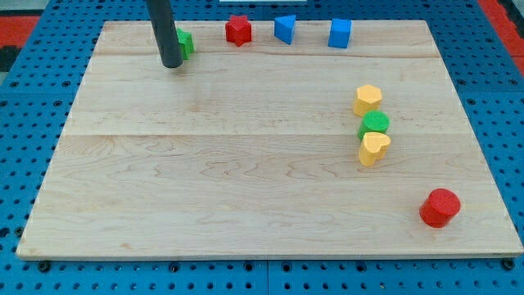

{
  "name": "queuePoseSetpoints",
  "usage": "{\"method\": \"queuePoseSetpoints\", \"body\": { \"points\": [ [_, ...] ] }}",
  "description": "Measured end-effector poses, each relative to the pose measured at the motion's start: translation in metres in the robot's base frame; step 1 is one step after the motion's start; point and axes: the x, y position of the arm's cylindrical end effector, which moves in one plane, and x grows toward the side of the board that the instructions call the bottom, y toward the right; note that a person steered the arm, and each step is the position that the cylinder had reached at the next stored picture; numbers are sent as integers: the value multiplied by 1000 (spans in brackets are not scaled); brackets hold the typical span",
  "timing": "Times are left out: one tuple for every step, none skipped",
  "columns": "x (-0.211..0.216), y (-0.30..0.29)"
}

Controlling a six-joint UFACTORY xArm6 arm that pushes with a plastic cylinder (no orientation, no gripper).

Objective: Place the green star parallel to the red star

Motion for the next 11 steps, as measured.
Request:
{"method": "queuePoseSetpoints", "body": {
  "points": [
    [8, 0],
    [10, -2],
    [10, -3],
    [20, -23],
    [11, -30],
    [-21, -7],
    [-26, 12],
    [-41, 20],
    [-50, 24],
    [-3, 80],
    [-23, 155]
  ]
}}
